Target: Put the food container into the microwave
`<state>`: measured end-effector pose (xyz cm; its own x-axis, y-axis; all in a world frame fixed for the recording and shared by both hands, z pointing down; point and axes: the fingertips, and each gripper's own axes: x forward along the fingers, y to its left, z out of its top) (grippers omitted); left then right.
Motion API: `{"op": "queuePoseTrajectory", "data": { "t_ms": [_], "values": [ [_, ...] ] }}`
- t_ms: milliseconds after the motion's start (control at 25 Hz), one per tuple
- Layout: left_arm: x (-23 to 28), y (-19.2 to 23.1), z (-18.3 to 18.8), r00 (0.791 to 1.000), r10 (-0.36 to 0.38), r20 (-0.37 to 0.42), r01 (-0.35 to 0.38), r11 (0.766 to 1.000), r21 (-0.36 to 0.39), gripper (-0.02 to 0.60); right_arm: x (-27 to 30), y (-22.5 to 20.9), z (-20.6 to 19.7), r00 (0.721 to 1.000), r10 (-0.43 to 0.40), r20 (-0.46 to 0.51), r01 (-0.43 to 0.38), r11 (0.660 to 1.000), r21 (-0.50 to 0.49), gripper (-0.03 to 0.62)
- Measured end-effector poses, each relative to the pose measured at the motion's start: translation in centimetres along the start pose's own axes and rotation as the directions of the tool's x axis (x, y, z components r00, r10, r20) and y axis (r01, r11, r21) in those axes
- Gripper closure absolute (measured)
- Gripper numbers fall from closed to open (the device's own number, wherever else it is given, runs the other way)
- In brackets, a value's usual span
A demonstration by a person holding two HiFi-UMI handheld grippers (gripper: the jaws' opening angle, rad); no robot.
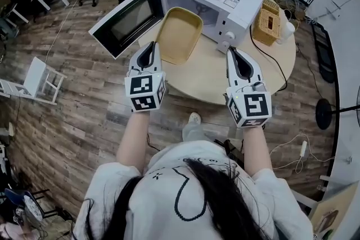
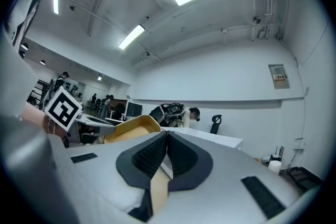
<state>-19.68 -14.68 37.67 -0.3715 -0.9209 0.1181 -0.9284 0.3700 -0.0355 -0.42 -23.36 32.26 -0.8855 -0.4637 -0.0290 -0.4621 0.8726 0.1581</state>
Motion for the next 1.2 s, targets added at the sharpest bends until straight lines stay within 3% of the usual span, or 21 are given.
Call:
{"op": "queuePoseTrajectory", "data": {
  "t_ms": [200, 400, 760, 1000, 1200],
  "values": [
    [6.4, 1.6, -3.2, 0.992, -0.002, -0.129, -0.007, 0.997, -0.072, 0.563, 5.2, -2.1, -1.3, 1.000, 0.026, -0.013, -0.026, 1.000, 0.014, 0.566],
    [11.6, 2.5, -5.8, 0.972, 0.008, -0.234, -0.030, 0.995, -0.094, 0.563, 9.5, -4.2, -2.1, 0.999, 0.047, -0.020, -0.046, 0.999, 0.019, 0.566],
    [16.7, 2.8, -8.8, 0.930, -0.021, -0.368, -0.027, 0.992, -0.124, 0.563, 12.5, -5.7, -2.9, 0.999, 0.042, -0.032, -0.042, 0.999, 0.022, 0.566],
    [19.7, 2.8, -9.4, 0.909, -0.063, -0.413, 0.013, 0.992, -0.123, 0.563, 12.8, -6.5, -3.4, 0.998, -0.017, -0.053, 0.018, 1.000, 0.020, 0.566],
    [22.7, 2.7, -9.7, 0.887, -0.145, -0.438, 0.094, 0.986, -0.137, 0.561, 13.6, -7.0, -3.6, 0.990, -0.120, -0.069, 0.122, 0.993, 0.012, 0.565]
  ]
}}
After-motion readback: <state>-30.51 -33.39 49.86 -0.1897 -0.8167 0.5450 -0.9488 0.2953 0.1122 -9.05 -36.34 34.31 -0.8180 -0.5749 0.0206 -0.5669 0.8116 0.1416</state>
